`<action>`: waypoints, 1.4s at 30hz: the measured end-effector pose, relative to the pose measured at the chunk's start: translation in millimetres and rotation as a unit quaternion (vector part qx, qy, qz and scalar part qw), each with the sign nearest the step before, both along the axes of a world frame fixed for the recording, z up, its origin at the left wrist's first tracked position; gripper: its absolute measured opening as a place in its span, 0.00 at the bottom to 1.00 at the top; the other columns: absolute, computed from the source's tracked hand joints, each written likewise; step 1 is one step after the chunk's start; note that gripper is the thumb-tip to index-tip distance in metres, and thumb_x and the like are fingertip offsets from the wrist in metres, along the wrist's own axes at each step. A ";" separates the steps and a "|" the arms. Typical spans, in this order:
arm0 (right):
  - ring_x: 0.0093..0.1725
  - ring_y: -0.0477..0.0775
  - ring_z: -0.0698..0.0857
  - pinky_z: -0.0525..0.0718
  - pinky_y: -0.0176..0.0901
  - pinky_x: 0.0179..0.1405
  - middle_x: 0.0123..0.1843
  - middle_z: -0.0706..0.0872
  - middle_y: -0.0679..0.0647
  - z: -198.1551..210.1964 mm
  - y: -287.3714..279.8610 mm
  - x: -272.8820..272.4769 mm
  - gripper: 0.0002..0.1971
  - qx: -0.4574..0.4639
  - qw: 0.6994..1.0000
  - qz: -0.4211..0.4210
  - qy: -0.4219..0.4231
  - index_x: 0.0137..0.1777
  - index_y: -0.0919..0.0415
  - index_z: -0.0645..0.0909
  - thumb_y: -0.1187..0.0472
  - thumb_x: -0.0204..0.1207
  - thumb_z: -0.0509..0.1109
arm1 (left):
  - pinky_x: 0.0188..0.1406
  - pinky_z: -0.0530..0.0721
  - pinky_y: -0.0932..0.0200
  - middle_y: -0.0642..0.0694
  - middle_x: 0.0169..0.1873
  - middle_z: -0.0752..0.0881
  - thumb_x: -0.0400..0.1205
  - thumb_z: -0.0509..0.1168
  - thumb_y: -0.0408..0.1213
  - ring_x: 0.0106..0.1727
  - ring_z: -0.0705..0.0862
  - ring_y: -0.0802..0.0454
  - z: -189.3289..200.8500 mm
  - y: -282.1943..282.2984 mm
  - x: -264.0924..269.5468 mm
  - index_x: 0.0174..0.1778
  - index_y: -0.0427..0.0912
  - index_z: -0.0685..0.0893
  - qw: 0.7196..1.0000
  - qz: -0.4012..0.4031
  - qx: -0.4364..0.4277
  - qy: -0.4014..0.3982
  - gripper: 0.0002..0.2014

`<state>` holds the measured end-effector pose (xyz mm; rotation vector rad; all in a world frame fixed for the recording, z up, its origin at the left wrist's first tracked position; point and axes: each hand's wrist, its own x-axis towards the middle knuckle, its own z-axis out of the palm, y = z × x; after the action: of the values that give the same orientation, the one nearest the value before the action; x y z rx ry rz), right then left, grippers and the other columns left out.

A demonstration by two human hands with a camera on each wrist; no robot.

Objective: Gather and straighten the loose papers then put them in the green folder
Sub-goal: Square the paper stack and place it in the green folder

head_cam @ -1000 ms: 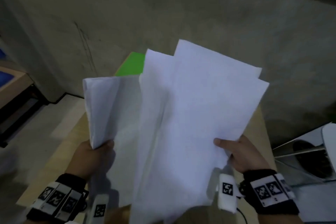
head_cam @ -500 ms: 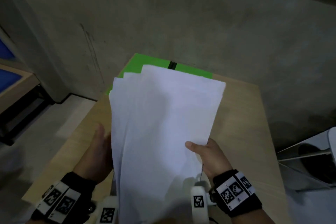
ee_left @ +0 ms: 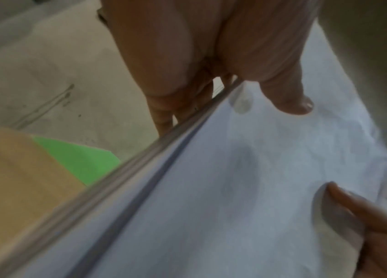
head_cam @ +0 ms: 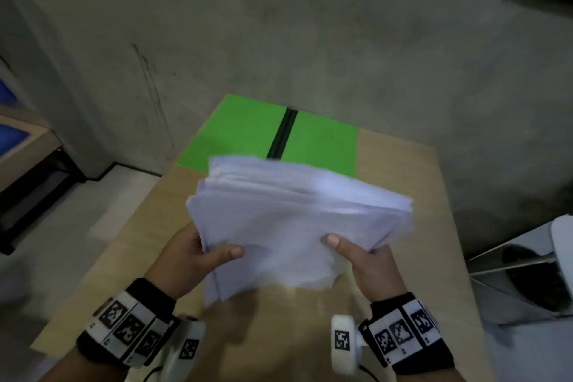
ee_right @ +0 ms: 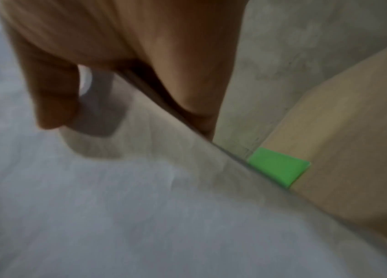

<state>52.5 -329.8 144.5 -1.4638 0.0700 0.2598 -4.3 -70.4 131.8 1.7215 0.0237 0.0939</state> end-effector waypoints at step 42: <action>0.39 0.61 0.83 0.79 0.56 0.49 0.35 0.83 0.52 84.2 70.6 -1.8 0.07 -0.580 0.642 0.100 -0.491 0.45 0.52 0.82 0.58 0.68 0.69 | 0.38 0.84 0.75 0.66 0.33 0.91 0.68 0.76 0.23 0.37 0.88 0.71 5.6 -31.0 22.7 0.34 0.51 0.93 0.986 0.094 -0.078 -0.114 0.14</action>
<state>50.7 -259.3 228.6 -2.7239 -1.0073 -0.5833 18.4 -101.4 137.4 1.5411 0.0231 0.4179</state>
